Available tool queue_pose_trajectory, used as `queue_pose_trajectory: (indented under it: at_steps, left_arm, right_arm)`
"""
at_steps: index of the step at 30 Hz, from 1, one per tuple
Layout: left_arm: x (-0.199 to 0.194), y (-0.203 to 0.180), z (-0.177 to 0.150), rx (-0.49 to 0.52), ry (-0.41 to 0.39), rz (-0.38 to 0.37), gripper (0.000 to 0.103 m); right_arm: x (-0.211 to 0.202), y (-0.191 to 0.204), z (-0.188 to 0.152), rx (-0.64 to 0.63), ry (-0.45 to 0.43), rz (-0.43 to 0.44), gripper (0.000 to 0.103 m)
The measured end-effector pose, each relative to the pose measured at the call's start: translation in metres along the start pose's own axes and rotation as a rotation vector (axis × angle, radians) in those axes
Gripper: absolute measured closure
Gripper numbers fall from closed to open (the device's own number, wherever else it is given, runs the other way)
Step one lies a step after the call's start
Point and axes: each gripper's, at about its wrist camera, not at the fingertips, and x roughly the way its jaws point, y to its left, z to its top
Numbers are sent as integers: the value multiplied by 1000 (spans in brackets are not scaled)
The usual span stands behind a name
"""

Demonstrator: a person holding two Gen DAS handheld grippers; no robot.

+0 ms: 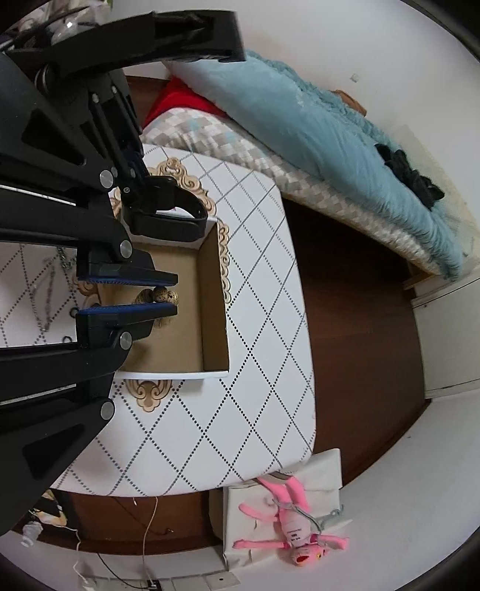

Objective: Organize jewelry
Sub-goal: 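Carry both held items into the white box and open both grippers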

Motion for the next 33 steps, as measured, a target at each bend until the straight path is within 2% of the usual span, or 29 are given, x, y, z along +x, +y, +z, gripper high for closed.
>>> queue_pose_trajectory:
  at_steps: [2,4,5,6,8,10,11,12,14,16,17,18,19,23,27,33]
  left_arm:
    - [3,2,7,-15,5,-25,88]
    - [4,6,13,-40,7,-35,71]
    - [2,7,15,-45,-5,-30,50]
    - [0,9,18,-51,-15,-24,36]
    - [-5,13,18,-60,-47,-9,29]
    - [-6,16,17,-53,-63,24,26]
    - [-6,17,16,-51,-70,39,17]
    - [-5,19,14,-48,-81,58,10]
    - [-3,21,11,-43,-98,92,8]
    - [1,23,3,-34,-122,143,5]
    - [2,23,2,-29,-130,157,0]
    - [5,23,-3,-20,-144,184,0]
    - [7,23,-7,-13,-153,203,0]
    - [16,23,-16,15,-151,247,0]
    - [21,27,-22,12,-140,261,0]
    - [11,27,-26,-2,-154,253,0]
  right_arm:
    - [12,-1,4,-1,24,3,94]
    - [26,-2,8,-9,57,5,94]
    - [31,-3,10,-3,70,8,93]
    - [37,-6,12,5,91,12,93]
    - [47,-11,13,24,133,12,91]
    - [53,-17,13,35,152,3,72]
    - [53,-20,12,38,147,-9,57]
    - [52,-22,11,40,139,-20,49]
    - [49,-26,9,32,123,-50,46]
    - [47,-27,6,13,110,-99,38]
    - [46,-26,3,-6,100,-138,27]
    - [45,-26,0,-23,89,-176,17]
    - [44,-24,-4,-45,77,-227,14]
    - [48,-21,-17,-106,58,-339,4]
    - [56,-21,-29,-118,55,-376,3]
    - [57,-22,-36,-97,55,-358,3]
